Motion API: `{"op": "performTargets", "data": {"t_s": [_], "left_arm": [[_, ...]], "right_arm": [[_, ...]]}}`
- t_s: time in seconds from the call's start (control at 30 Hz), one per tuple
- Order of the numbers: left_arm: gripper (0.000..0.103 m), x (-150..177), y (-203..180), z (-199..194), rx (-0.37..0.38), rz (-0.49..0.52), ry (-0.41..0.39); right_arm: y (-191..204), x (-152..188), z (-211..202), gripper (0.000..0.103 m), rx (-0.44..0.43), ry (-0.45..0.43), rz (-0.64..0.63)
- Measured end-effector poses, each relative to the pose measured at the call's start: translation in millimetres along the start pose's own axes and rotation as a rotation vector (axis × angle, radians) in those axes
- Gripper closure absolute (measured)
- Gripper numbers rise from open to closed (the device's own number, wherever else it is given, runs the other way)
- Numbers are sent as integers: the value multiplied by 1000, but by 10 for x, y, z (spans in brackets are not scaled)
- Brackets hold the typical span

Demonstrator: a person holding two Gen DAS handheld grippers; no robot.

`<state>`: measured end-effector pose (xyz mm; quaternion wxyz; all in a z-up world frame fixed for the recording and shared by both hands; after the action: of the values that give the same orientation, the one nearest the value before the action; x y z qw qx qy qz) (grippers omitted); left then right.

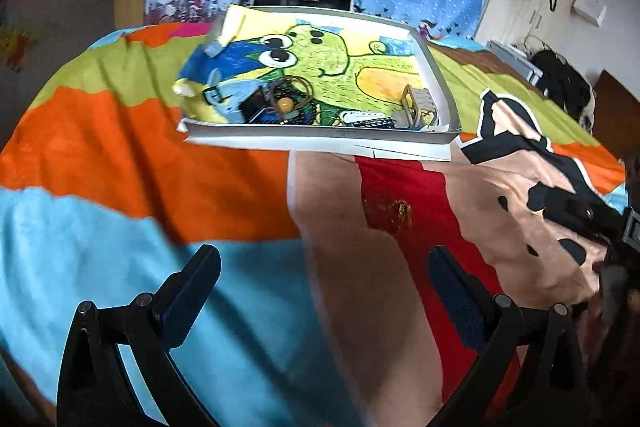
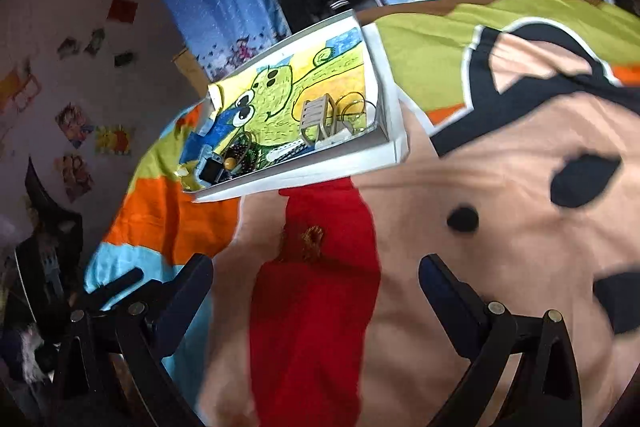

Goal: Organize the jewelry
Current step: 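Withdraw both tools from the tray toward the last jewelry on the red stripe, then grasp the gold chain earring with the right tool while the left tool grasps the red cord bracelet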

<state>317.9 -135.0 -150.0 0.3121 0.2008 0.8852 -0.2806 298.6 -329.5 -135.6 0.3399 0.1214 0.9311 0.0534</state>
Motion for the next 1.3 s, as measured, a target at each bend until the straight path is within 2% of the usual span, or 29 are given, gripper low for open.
{"op": "performTargets", "data": {"t_s": [0.03, 0.13, 0.23, 0.3, 0.33, 0.37, 0.43, 0.5, 0.6, 0.73, 0.87, 1.0, 1.1, 1.3], "left_arm": [[2, -23, 10, 60, -1, 13, 7], [2, -72, 50, 263, -10, 42, 35], [3, -100, 121, 469, -26, 45, 65], [5, -124, 155, 580, -12, 34, 77], [7, -129, 166, 630, 0, 28, 86], [8, -132, 184, 699, 15, 19, 100], [29, -140, 179, 781, 50, 7, 120], [42, -122, 178, 879, 89, -15, 146], [57, -96, 151, 982, 146, -37, 174], [66, -49, 102, 1071, 194, -47, 210], [71, -41, 74, 1121, 204, -41, 229], [82, -36, 95, 1202, 210, -51, 252], [89, -13, 113, 1277, 204, -46, 285], [92, 4, 132, 1382, 208, -34, 322]], "right_arm": [[-49, -55, 72, 0, 45, -8, -30], [-88, -153, 239, 0, 96, -26, -139], [-84, -118, 455, 0, 157, -10, -301], [-81, -66, 573, 0, 165, 6, -361], [-62, -31, 636, 1, 154, 18, -382], [-41, -10, 685, 8, 140, 30, -390], [31, 51, 774, 19, 98, 54, -411], [98, 98, 839, 31, 71, 70, -431], [182, 182, 932, 39, 39, 97, -469], [272, 242, 1031, 47, 10, 123, -497], [335, 299, 1085, 58, -15, 141, -514], [389, 355, 1133, 66, -18, 150, -540], [401, 379, 1174, 69, -16, 156, -545], [442, 380, 1287, 72, -9, 158, -558]]}}
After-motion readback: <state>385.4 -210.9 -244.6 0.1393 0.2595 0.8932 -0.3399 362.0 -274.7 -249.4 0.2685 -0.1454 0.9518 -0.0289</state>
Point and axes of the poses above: each gripper's, at about its wrist camera, not at the fingertips, and z roughly the way its jaws point, y to its left, x to its underside, the point moved 10 cm from there along z, roughly the way its jaws point, and after that the axes turned 14 degrees about x, right-handed, at the moved point
